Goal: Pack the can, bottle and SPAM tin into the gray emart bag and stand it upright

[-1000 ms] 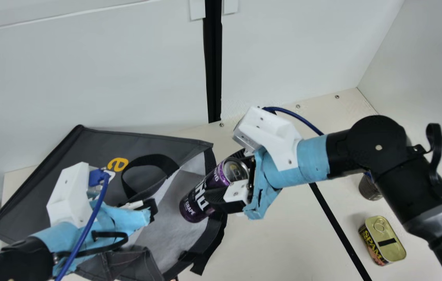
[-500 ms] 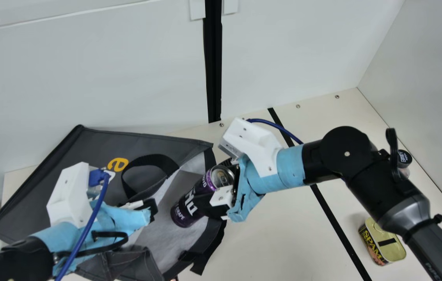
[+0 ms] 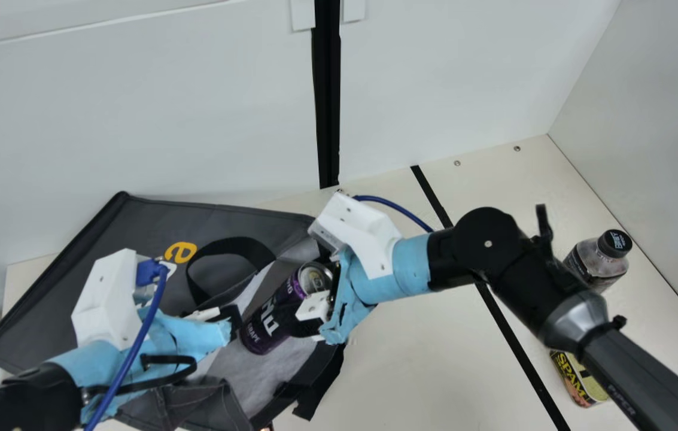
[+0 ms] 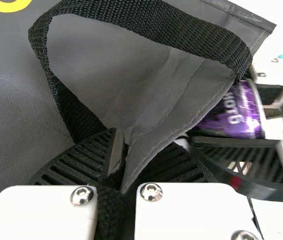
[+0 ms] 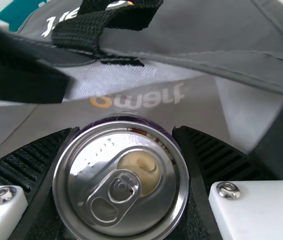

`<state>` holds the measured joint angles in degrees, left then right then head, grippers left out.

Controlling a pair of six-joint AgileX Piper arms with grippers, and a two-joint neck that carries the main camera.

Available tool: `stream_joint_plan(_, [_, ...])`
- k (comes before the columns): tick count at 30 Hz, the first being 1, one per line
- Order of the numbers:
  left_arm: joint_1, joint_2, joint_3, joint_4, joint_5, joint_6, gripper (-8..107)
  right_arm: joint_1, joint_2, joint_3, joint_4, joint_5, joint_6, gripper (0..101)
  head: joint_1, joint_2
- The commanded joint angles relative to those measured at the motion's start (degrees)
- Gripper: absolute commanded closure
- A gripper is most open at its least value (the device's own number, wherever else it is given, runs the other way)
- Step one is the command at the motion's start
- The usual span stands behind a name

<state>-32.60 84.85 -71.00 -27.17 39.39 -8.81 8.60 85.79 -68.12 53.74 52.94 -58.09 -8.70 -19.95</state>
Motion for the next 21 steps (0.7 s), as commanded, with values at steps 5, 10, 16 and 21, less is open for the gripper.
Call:
stream_joint_plan(5, [0.00, 0.00, 0.00, 0.00, 0.00, 0.00, 107, 2.10, 2.18, 0.33, 1.54, -2.13, -0.53, 101, -1.30, -0.05])
stream_joint_plan(10, [0.00, 0.00, 0.00, 0.00, 0.00, 0.00, 107, 3.62, 4.00, 0.41, 2.38, -3.50, -0.87, 101, -1.30, -0.05])
stream_joint_plan(16, [0.00, 0.00, 0.00, 0.00, 0.00, 0.00, 107, 5.04, 6.12, 0.06, 2.73, -4.79, -0.97, 101, -1.30, -0.05])
stream_joint_plan(21, [0.00, 0.00, 0.00, 0.00, 0.00, 0.00, 107, 5.87, 7.85, -0.55, 2.98, -5.57, -1.20, 101, -1.30, -0.05])
